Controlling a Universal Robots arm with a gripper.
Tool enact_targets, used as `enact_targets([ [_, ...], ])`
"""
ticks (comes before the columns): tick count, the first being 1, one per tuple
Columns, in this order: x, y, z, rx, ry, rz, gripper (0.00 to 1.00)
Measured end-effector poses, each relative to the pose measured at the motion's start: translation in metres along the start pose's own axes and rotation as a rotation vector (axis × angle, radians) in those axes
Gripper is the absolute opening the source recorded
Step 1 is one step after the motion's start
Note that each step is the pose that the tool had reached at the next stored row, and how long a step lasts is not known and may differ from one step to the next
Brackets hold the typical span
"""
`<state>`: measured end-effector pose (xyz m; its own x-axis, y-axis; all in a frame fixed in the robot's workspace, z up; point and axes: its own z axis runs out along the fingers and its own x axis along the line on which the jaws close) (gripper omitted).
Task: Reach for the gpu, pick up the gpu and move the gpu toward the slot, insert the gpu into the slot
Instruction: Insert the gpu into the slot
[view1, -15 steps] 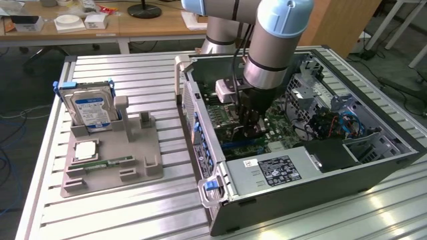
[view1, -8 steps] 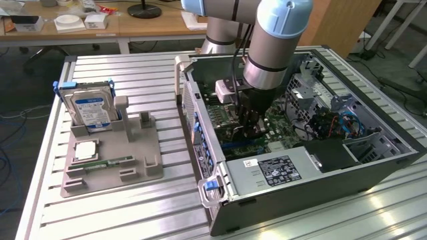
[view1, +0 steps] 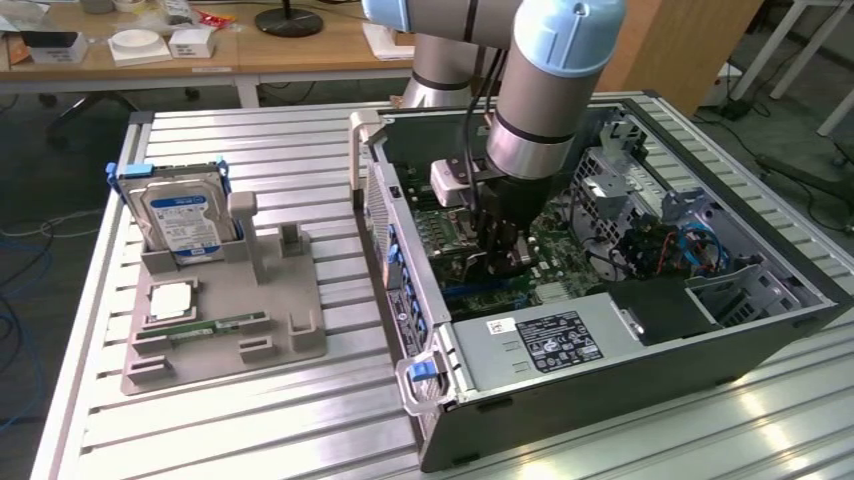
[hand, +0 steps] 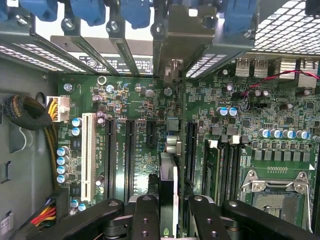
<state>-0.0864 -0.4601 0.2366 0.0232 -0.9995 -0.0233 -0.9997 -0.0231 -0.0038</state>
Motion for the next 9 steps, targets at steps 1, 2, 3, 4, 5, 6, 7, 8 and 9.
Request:
enact_targets([
  [1, -0.0001, 0.0003, 0.0001, 0.0012, -0.0001, 0.001, 0.27],
  [2, -0.0001, 0.0002, 0.0001, 0.0032, -0.0002, 0.003, 0.27],
  [3, 0.0000, 0.0002, 0.0001, 0.0045, -0.0001, 0.008, 0.27],
  [4, 0.0000, 0.0002, 0.0001, 0.0047, 0.0000, 0.011, 0.27],
  [5, 0.0000, 0.0002, 0.0000, 0.0047, 0.0000, 0.011, 0.27],
  [6, 0.0000, 0.0002, 0.0000, 0.0047, 0.0001, 0.011, 0.27],
  [7, 0.0000, 0.0002, 0.0000, 0.0047, 0.0001, 0.011, 0.27],
  [8, 0.0001, 0.0002, 0.0000, 0.0047, 0.0002, 0.011, 0.27],
  [9, 0.0003, 0.0003, -0.0001, 0.0046, 0.0003, 0.011, 0.27],
])
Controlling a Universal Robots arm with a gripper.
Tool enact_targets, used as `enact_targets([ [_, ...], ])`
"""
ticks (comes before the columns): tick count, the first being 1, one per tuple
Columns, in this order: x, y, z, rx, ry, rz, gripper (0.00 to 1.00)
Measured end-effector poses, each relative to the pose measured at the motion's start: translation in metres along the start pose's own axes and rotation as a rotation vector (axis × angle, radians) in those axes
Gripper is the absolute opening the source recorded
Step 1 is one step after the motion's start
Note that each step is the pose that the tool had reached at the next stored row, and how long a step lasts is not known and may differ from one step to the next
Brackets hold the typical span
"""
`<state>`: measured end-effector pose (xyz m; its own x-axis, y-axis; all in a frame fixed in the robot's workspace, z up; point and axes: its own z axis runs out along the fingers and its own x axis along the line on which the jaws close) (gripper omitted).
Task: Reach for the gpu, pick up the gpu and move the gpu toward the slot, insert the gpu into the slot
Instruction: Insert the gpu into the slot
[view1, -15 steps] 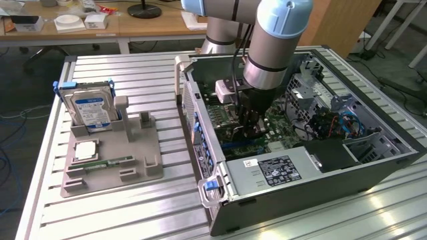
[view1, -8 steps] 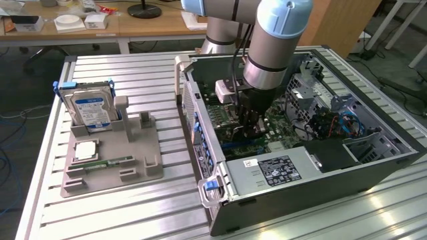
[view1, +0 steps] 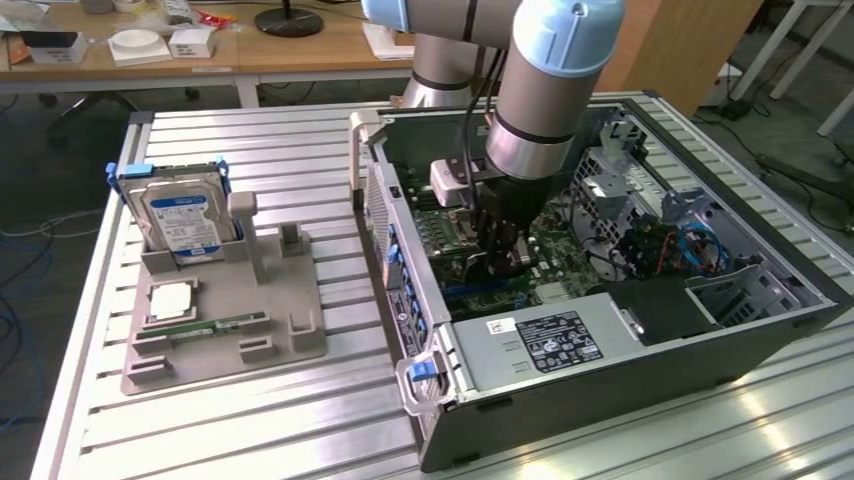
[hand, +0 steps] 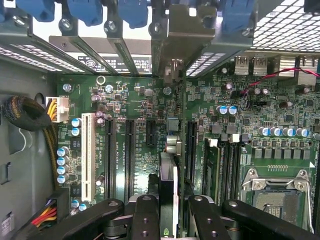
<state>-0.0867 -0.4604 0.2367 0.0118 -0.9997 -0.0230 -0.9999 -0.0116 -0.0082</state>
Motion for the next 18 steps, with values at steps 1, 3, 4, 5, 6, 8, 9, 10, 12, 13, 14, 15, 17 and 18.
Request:
enact_targets([
  [1, 0.0000, 0.0000, 0.0000, 0.0000, -0.0001, 0.000, 0.27],
  [3, 0.0000, -0.0001, 0.0000, 0.0000, -0.0001, 0.000, 0.27],
  [4, 0.0000, -0.0001, 0.0001, 0.0000, -0.0002, 0.000, 0.27],
  [5, 0.0002, -0.0001, 0.0001, 0.0001, -0.0003, 0.002, 0.27],
  [6, 0.0004, -0.0001, 0.0001, 0.0001, -0.0003, 0.004, 0.27],
  [8, 0.0004, -0.0001, 0.0001, 0.0002, -0.0002, 0.005, 0.27],
  [9, 0.0004, -0.0001, 0.0000, 0.0002, -0.0002, 0.005, 0.27],
  [10, 0.0004, -0.0001, 0.0001, 0.0002, -0.0002, 0.005, 0.27],
  [12, 0.0004, -0.0001, 0.0006, 0.0002, -0.0003, 0.005, 0.27],
  [13, 0.0004, -0.0001, 0.0012, 0.0002, -0.0002, 0.005, 0.27],
  [14, 0.0005, -0.0001, 0.0016, 0.0000, 0.0001, 0.005, 0.27],
  [15, 0.0005, -0.0001, 0.0017, 0.0000, 0.0001, 0.005, 0.27],
  [17, 0.0005, 0.0001, 0.0018, 0.0001, 0.0001, 0.005, 0.27],
  [18, 0.0005, 0.0003, 0.0019, 0.0002, -0.0001, 0.005, 0.27],
])
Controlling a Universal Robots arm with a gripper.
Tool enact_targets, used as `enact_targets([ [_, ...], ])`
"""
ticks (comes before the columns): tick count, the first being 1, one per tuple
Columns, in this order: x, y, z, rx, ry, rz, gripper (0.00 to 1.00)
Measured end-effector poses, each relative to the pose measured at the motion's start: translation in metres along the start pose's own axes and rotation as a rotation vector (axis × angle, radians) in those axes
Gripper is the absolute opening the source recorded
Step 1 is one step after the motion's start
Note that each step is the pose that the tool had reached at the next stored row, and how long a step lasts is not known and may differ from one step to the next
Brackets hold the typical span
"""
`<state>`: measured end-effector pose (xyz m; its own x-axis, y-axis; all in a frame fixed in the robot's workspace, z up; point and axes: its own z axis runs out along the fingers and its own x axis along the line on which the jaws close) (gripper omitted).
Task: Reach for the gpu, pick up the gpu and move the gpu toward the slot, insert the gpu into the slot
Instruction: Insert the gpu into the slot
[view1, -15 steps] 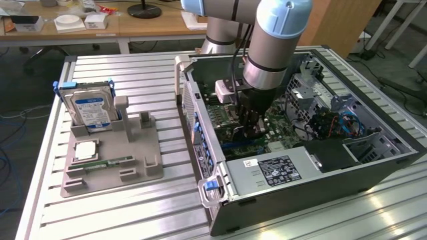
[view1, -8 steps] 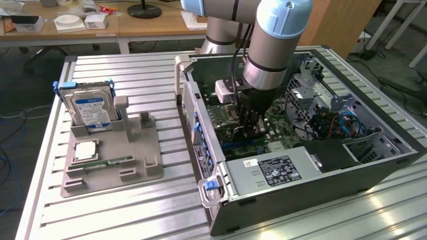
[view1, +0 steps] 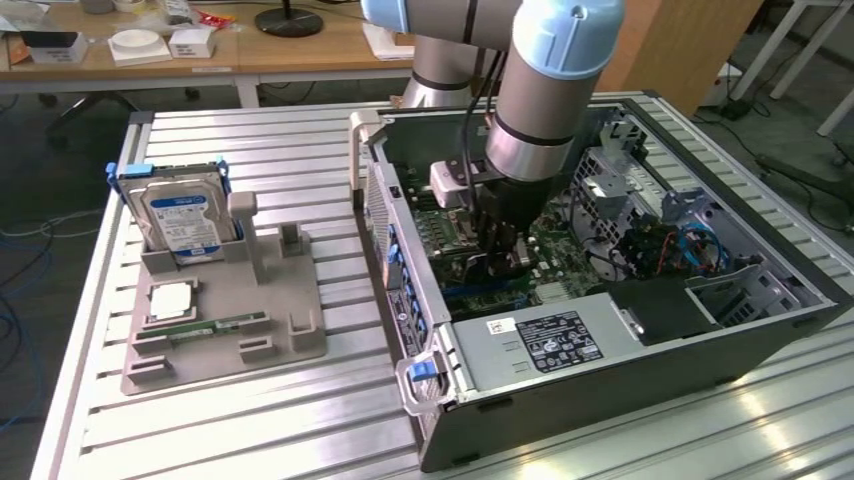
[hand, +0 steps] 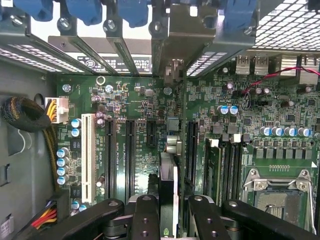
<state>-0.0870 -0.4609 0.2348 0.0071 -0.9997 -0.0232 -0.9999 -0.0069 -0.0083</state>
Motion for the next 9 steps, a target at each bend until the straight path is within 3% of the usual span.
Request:
enact_targets([
  [9, 0.0001, 0.0004, 0.0031, -0.0002, 0.0001, 0.000, 0.27],
])
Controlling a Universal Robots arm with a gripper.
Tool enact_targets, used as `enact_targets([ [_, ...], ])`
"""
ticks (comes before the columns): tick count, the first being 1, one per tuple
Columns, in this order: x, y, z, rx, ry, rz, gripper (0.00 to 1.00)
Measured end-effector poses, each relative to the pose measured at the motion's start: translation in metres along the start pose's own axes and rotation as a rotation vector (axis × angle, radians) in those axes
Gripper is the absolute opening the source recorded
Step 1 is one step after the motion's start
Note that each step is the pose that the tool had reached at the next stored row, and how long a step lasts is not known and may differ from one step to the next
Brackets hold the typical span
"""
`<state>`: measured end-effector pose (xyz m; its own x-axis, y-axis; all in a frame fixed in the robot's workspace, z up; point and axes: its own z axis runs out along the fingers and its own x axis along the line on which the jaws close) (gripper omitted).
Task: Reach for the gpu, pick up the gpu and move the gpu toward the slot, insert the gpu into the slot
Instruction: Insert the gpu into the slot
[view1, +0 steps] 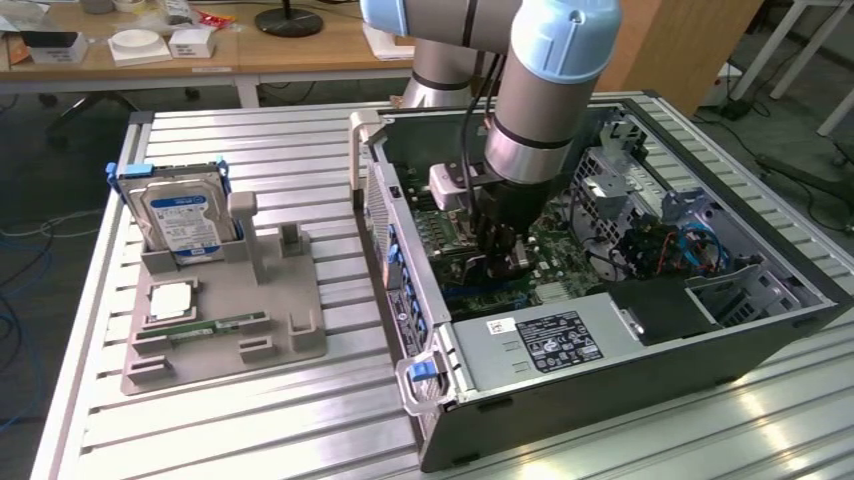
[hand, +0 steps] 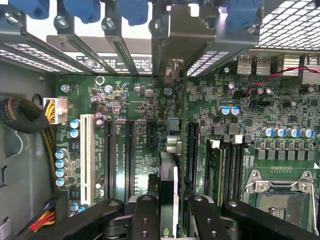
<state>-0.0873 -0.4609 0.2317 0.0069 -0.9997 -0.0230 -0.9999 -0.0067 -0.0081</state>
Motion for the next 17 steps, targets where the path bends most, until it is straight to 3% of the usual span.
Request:
enact_targets([
  [17, 0.0000, 0.0000, 0.0026, 0.0000, 0.0000, 0.000, 0.27],
])
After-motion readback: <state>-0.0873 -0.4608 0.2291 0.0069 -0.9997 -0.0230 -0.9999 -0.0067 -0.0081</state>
